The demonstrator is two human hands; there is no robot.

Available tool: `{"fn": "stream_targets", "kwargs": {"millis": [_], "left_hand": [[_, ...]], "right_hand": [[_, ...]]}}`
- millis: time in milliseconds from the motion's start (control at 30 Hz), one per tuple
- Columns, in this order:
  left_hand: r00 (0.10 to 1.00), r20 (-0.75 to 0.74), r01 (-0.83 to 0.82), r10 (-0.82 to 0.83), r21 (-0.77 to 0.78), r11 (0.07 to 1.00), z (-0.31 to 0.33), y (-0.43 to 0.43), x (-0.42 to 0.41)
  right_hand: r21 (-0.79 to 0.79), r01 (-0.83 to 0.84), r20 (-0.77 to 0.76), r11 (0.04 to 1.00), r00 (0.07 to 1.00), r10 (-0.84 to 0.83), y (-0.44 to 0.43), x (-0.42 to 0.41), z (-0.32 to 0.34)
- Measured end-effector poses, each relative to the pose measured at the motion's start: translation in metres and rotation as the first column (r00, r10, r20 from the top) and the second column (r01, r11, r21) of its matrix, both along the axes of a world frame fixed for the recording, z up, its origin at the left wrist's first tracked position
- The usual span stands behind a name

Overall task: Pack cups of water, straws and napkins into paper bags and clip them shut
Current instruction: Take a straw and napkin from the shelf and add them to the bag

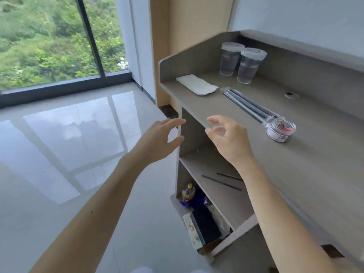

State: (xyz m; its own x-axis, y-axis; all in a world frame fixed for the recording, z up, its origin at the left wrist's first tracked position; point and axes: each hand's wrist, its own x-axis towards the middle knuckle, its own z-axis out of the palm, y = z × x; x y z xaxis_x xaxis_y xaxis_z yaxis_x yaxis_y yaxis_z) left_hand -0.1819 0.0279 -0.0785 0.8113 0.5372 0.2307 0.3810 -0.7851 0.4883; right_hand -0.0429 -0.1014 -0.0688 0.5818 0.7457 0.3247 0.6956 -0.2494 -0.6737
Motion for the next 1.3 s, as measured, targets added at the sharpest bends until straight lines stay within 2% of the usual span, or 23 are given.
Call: {"fn": "stream_targets", "kwargs": {"millis": [200,300,433,567,733,867,967,1067,1167,1300], "left_hand": [[0.972,-0.062,0.231,-0.228,0.051,0.972,0.004,0.088,0.078],[0.945,-0.104,0.321,-0.311,0.093,0.943,0.001,0.127,0.118],[0.921,-0.082,0.389,-0.380,0.169,0.906,0.005,0.174,0.170],[0.887,-0.108,0.461,-0.449,0.192,0.866,0.005,0.202,0.221],[0.803,-0.212,0.586,-0.556,0.116,0.802,-0.003,0.216,0.264],[0.756,-0.152,0.649,-0.637,0.045,0.759,-0.007,0.227,0.278],[0.687,-0.126,0.719,-0.715,-0.020,0.695,-0.007,0.236,0.285],[0.641,-0.113,0.759,-0.760,-0.057,0.649,-0.007,0.244,0.291],[0.612,-0.110,0.781,-0.783,-0.066,0.620,-0.006,0.249,0.297],[0.615,-0.053,0.784,-0.786,-0.056,0.618,-0.008,0.254,0.300]], "right_hand": [[-0.055,0.200,-0.004,0.978,0.980,-0.200,0.060,0.051,-0.002],[-0.099,0.282,0.057,0.954,0.959,-0.277,0.085,0.086,-0.009],[-0.119,0.401,0.147,0.908,0.912,-0.383,0.113,0.138,-0.012],[-0.256,0.474,0.232,0.843,0.876,-0.422,0.133,0.169,-0.012],[-0.338,0.546,0.285,0.766,0.835,-0.470,0.150,0.189,-0.023],[-0.352,0.614,0.321,0.707,0.788,-0.525,0.158,0.194,-0.027],[-0.346,0.652,0.319,0.675,0.758,-0.569,0.165,0.193,-0.025],[-0.398,0.656,0.304,0.641,0.754,-0.583,0.172,0.191,-0.022],[-0.451,0.667,0.287,0.593,0.738,-0.612,0.179,0.189,-0.016],[-0.496,0.713,0.276,0.495,0.670,-0.689,0.185,0.179,-0.010]]}}
